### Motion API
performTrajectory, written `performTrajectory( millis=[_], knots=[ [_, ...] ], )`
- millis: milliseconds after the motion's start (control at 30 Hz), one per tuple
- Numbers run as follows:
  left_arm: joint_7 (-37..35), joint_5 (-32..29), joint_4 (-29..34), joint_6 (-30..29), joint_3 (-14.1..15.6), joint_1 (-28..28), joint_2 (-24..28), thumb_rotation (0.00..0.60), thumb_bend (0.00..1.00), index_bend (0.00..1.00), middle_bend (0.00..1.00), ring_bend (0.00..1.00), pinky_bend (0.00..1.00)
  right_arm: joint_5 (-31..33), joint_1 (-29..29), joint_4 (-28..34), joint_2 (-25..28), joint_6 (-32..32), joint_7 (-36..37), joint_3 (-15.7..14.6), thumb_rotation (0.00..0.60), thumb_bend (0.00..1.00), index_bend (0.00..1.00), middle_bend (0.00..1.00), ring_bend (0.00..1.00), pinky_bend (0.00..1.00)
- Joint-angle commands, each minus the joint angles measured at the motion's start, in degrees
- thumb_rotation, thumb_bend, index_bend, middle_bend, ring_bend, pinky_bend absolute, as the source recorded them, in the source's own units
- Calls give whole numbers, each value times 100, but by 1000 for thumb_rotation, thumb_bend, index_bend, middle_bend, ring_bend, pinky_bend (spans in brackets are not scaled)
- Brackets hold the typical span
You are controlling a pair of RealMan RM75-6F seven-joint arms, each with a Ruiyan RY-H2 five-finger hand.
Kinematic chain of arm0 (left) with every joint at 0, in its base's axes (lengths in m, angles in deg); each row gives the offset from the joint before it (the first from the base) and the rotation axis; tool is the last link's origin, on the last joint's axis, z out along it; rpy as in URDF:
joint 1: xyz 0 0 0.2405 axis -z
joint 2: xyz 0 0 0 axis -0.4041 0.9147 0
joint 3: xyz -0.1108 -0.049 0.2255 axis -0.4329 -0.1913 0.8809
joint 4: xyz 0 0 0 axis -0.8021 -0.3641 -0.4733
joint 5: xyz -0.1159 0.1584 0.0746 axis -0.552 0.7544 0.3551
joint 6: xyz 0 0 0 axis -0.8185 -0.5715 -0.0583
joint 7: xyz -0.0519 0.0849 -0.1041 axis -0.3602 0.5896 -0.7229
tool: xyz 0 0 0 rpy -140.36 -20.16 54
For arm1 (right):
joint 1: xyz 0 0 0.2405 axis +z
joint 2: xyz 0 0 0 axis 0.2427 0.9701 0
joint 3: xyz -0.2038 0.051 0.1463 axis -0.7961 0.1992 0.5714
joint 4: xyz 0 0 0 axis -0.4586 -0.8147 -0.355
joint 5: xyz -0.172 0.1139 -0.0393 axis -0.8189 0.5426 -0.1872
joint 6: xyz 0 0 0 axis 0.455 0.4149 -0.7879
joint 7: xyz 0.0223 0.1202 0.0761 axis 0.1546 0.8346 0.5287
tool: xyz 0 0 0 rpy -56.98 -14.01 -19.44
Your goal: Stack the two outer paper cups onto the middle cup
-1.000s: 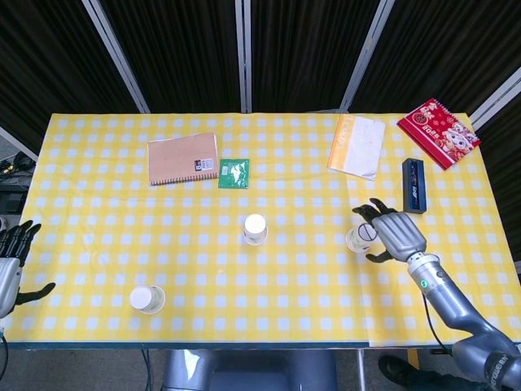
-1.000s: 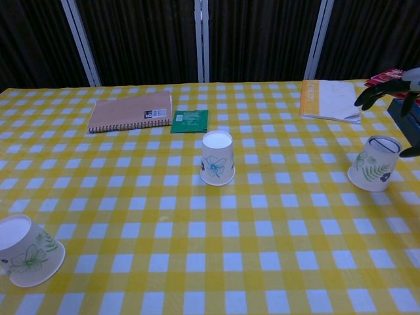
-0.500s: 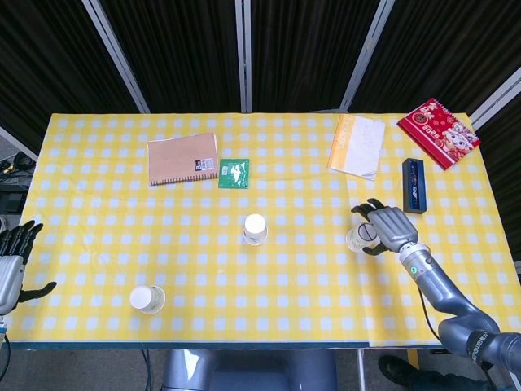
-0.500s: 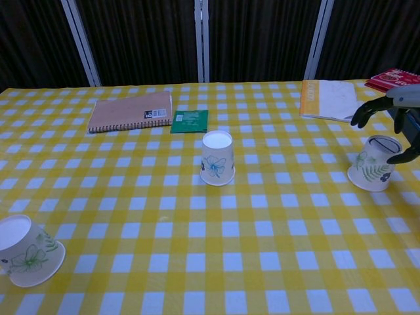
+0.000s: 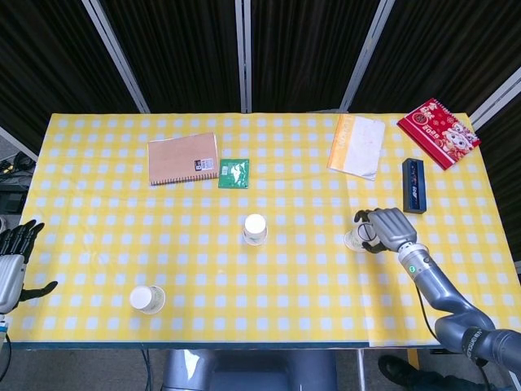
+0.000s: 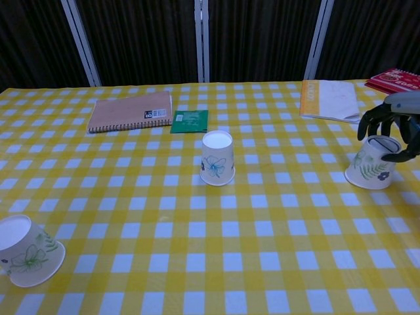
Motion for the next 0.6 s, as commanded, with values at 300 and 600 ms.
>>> performTrajectory(
  millis=[300,600],
  knots=[
    [-80,-20,10,3,-6,-1,37,600,0,0,0,0,0,-252,101,724,386,304,220,235,600,272,382,442,375,487],
    [-234,-86,24,69,-43,26,97,600,0,0,0,0,0,268,864,1547,499,14,-180,837,600,290,382,431,375,487]
  ],
)
